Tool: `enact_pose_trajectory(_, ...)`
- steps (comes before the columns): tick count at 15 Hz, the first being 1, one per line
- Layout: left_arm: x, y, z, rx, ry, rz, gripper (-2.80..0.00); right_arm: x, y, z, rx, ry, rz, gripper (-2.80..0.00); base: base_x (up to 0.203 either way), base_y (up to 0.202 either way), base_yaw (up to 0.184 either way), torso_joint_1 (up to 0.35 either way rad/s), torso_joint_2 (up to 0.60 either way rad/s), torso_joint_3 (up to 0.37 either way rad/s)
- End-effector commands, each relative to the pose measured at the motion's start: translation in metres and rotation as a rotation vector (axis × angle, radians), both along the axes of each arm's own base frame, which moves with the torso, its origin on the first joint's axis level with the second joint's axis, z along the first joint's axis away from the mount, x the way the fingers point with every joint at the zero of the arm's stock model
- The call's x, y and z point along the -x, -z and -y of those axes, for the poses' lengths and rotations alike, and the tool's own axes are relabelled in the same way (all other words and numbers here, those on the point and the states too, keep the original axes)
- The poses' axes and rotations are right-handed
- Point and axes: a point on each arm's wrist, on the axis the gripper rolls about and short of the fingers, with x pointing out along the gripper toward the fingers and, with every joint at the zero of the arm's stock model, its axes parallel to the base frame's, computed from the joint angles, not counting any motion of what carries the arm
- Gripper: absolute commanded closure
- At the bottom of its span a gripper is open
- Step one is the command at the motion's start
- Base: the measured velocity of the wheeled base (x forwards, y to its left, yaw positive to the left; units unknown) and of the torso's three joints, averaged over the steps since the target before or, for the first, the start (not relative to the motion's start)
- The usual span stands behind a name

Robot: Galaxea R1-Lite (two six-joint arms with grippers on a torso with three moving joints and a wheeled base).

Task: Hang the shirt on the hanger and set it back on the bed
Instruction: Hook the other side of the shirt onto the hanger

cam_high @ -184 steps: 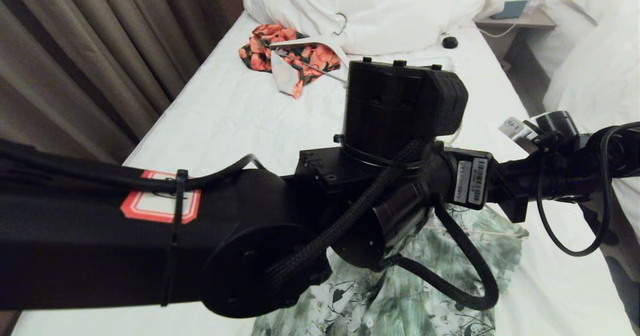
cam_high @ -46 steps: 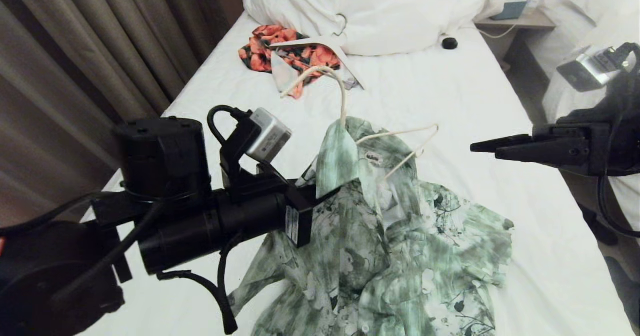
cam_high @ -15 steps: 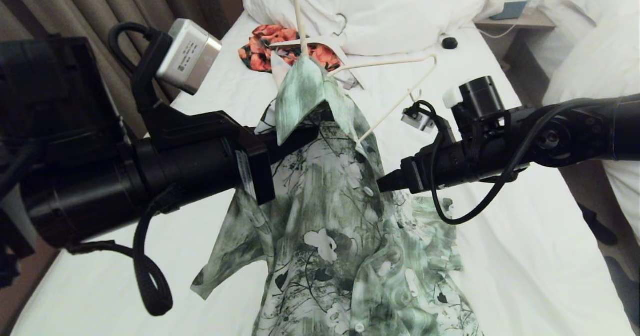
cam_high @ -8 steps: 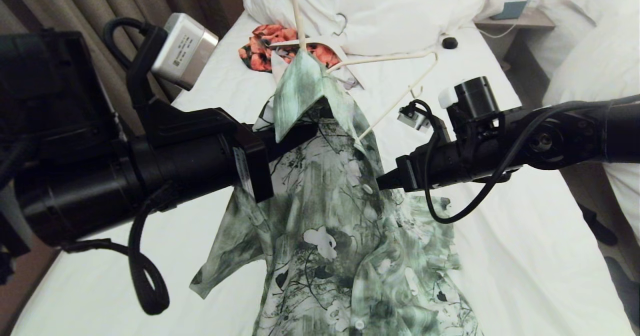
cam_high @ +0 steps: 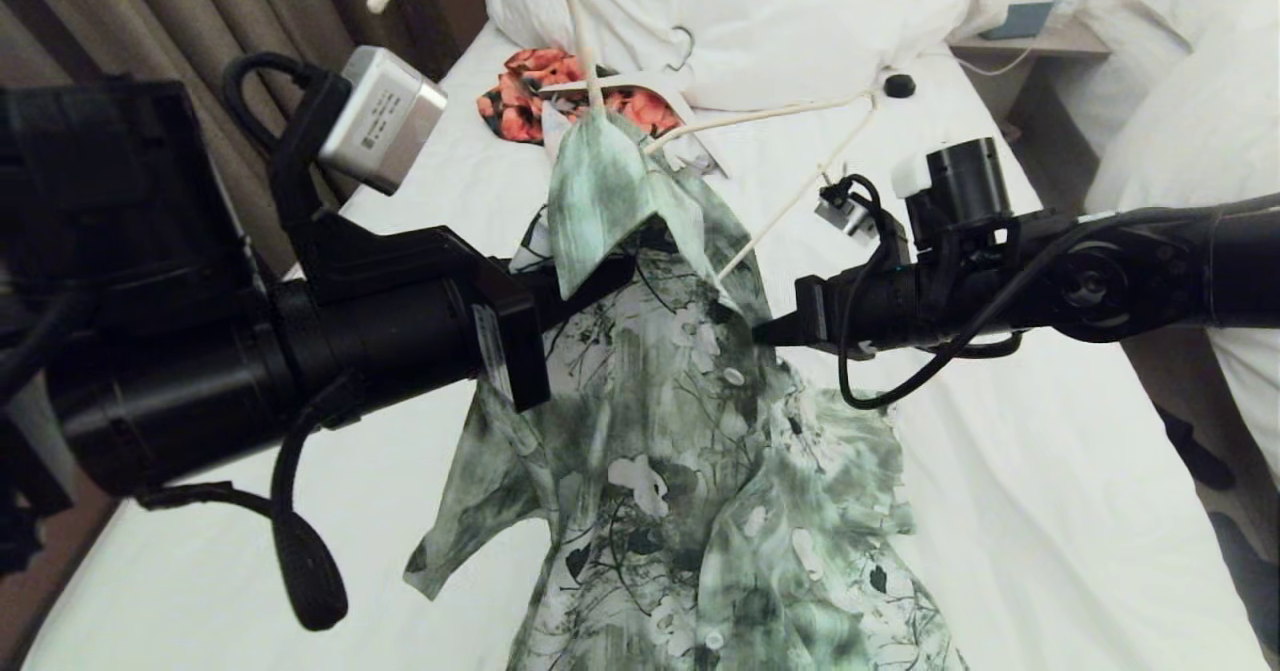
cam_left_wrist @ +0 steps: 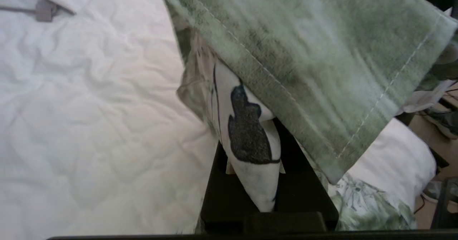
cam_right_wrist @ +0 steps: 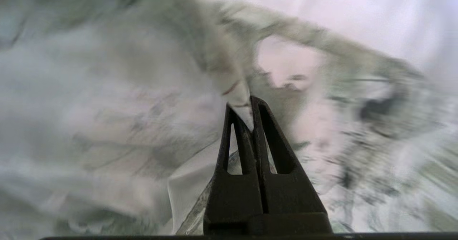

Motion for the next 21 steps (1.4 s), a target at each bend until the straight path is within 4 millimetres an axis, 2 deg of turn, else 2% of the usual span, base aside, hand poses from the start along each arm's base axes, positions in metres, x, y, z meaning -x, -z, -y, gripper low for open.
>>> enact_pose_trajectory(1, -0.003, 0.006, -0.002, -0.013, -0.015, -0.016, 0.0, -0.003, -0.001, 0.007, 0.0, 0.038, -0.001, 0.0, 0.0, 0.0, 0.0, 0.0, 0.0, 0.0)
enact_pose_trajectory(4, -0.01, 0.016, -0.002, -0.037, -0.035, -0.044, 0.0, -0.008, -0.004, 0.019, -0.022, 0.09, -0.017, 0.0, 0.0, 0.0, 0.0, 0.0, 0.0, 0.0)
enact_pose_trajectory(7, -0.022, 0.035, 0.001, -0.084, -0.063, -0.1, 0.0, -0.011, -0.004, 0.026, -0.032, 0.117, -0.031, 0.0, 0.0, 0.0, 0.0, 0.0, 0.0, 0.0)
enact_pose_trajectory(11, -0.032, 0.044, -0.005, -0.101, -0.102, -0.129, 0.0, -0.02, 0.002, 0.038, -0.026, 0.156, -0.045, 0.0, 0.0, 0.0, 0.0, 0.0, 0.0, 0.0)
enact_pose_trajectory(14, -0.027, 0.055, -0.009, -0.122, -0.101, -0.157, 0.0, -0.024, 0.003, 0.046, -0.026, 0.178, -0.046, 0.0, 0.0, 0.0, 0.0, 0.0, 0.0, 0.0)
enact_pose_trajectory(17, -0.014, 0.05, -0.016, -0.09, -0.094, -0.163, 0.0, -0.025, 0.003, 0.046, -0.027, 0.18, -0.045, 0.0, 0.0, 0.0, 0.0, 0.0, 0.0, 0.0)
enact_pose_trajectory(21, -0.004, 0.068, -0.019, -0.133, -0.063, -0.224, 0.0, -0.026, -0.005, 0.049, -0.037, 0.187, -0.02, 0.0, 0.0, 0.0, 0.0, 0.0, 0.0, 0.0)
